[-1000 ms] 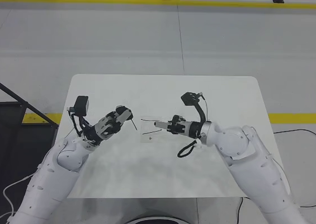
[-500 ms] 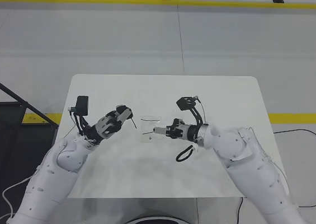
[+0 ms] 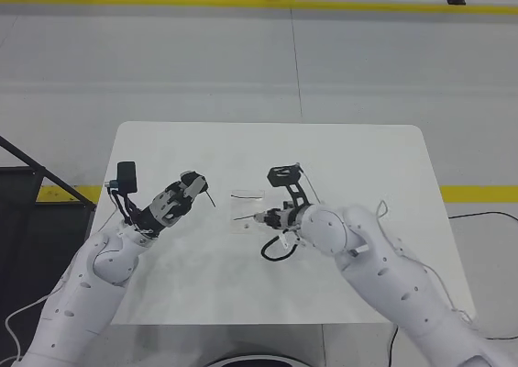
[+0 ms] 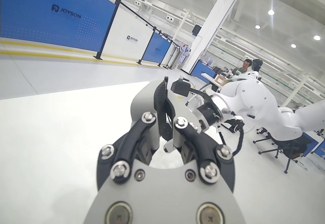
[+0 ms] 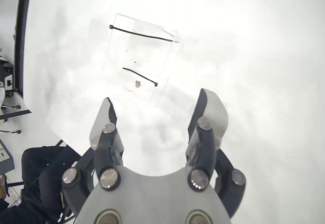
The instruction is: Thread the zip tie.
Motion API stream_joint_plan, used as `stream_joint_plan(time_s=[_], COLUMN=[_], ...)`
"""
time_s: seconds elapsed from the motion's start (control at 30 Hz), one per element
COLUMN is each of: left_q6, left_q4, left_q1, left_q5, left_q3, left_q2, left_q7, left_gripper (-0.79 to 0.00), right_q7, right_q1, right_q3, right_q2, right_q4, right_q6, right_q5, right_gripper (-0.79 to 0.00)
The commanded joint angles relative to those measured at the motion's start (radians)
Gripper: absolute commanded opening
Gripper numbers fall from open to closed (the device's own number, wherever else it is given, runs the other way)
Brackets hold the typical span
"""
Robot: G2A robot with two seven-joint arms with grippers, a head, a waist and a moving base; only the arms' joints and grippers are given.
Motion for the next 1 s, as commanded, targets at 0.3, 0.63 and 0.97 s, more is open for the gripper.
stream_joint_plan(time_s=[0.3, 0.63, 0.97], left_q6=[0.000, 0.000, 0.000], left_q4=[0.000, 0.000, 0.000], left_q1=[0.000, 0.000, 0.000], left_q5=[0.000, 0.000, 0.000], left_q3=[0.000, 0.000, 0.000], left_q2=[0.000, 0.000, 0.000], left_q7=[0.000, 0.000, 0.000], left_gripper=[-0.785, -0.785, -0.785], right_q7=[-0.004, -0.008, -0.002], right_q1=[0.100, 0.116, 0.100], right_q3=[-0.093, -0.108, -0.089], right_q2=[-0.068, -0.098, -0.106], right_q4=[0.140, 0.179, 0.172], right_q6=[0.098, 0.096, 0.076], right_q5=[-0.009, -0.020, -0.044], right_gripper=[-0.453, -0.520, -0.603])
